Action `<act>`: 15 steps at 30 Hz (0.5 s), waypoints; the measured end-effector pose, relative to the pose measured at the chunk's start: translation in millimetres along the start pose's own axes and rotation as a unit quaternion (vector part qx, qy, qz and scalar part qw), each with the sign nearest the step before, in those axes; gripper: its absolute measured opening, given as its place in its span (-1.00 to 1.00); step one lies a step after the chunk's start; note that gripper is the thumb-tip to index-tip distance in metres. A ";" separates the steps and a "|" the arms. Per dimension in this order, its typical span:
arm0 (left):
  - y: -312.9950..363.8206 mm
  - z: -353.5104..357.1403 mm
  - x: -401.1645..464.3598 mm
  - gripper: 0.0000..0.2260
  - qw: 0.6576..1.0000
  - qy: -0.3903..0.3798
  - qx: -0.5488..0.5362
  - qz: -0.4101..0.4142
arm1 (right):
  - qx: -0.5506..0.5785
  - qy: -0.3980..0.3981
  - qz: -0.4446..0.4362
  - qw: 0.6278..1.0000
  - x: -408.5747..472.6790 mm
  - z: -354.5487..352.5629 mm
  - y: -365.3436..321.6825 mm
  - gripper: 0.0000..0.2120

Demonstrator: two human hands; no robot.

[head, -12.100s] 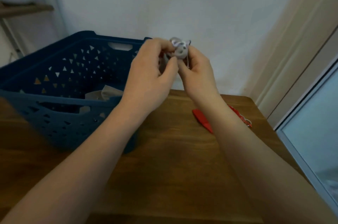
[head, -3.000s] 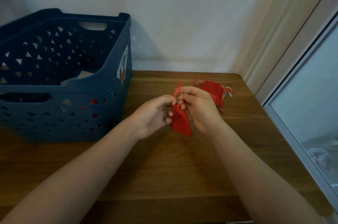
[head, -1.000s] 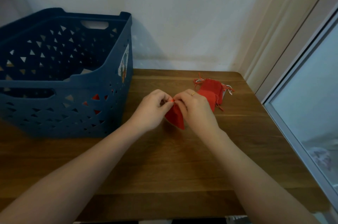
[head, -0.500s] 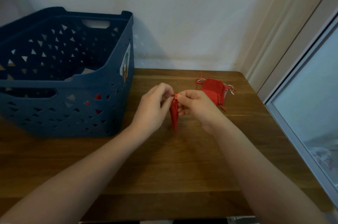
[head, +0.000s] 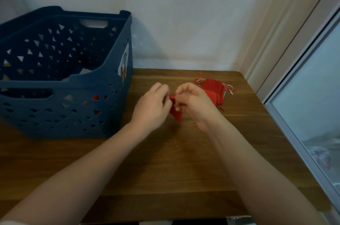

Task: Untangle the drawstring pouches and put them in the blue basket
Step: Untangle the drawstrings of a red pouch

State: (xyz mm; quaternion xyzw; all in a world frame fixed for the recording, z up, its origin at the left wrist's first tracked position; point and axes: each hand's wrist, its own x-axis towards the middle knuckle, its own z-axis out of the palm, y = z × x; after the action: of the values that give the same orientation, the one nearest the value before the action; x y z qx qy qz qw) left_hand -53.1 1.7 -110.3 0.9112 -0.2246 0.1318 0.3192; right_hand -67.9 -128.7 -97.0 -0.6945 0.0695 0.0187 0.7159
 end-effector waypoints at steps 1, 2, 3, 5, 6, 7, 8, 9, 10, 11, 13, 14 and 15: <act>-1.3 0.4 0.0 -0.86 1.000 0.001 0.009 -0.011 | 0.020 0.022 -0.003 1.000 1.8 0.1 -0.1 -0.73; -2.3 0.3 -0.5 -0.84 1.000 0.001 0.015 -0.017 | 0.046 0.037 -0.001 0.998 3.5 -0.9 -0.4 -0.70; -2.9 -0.2 -1.3 -0.83 1.000 0.000 0.017 -0.017 | 0.075 0.043 0.004 0.996 4.7 -1.8 -0.2 -0.69; -2.9 -3.0 -1.4 -0.83 1.000 -0.007 0.010 -0.012 | 0.116 0.049 0.012 0.992 6.3 -4.3 0.9 -0.68; -3.0 -4.5 -1.3 -0.83 1.000 -0.011 0.000 -0.018 | 0.119 0.051 0.012 0.992 7.1 -4.4 1.5 -0.68; -3.1 -5.7 -0.8 -0.83 0.999 -0.016 -0.010 -0.027 | 0.113 0.052 0.010 0.992 7.7 -3.8 1.9 -0.68; -3.8 -5.9 -0.1 -0.82 0.999 -0.021 -0.018 -0.034 | 0.103 0.052 0.007 0.993 8.1 -3.2 2.8 -0.69; -4.6 -5.5 0.2 -0.81 0.999 -0.028 -0.017 -0.036 | 0.093 0.051 0.006 0.994 8.1 -2.2 4.0 -0.69; -5.6 -4.6 -0.3 -0.81 0.999 -0.036 -0.009 -0.035 | 0.078 0.050 0.008 0.996 7.1 -1.8 5.6 -0.70; -6.3 -4.0 -0.5 -0.81 0.998 -0.044 0.002 -0.035 | 0.061 0.048 0.007 0.997 5.9 -2.0 7.2 -0.70; -7.6 -3.5 0.2 -0.80 0.998 -0.051 0.016 -0.045 | 0.035 0.038 -0.002 0.999 2.6 -2.2 11.4 -0.69; -7.7 -3.7 1.0 -0.80 0.997 -0.051 0.018 -0.049 | 0.040 0.036 -0.008 0.998 1.2 -2.2 13.3 -0.69; -7.1 -3.9 2.5 -0.80 0.997 -0.050 0.018 -0.049 | 0.060 0.039 -0.012 0.997 0.9 -2.3 14.6 -0.68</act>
State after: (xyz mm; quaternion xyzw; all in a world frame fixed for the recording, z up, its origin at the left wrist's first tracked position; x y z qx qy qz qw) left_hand -47.9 8.3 -110.1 0.9323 -0.1931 0.0740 0.2968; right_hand -69.0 -130.6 -111.6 -0.6510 0.0896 -0.0214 0.7535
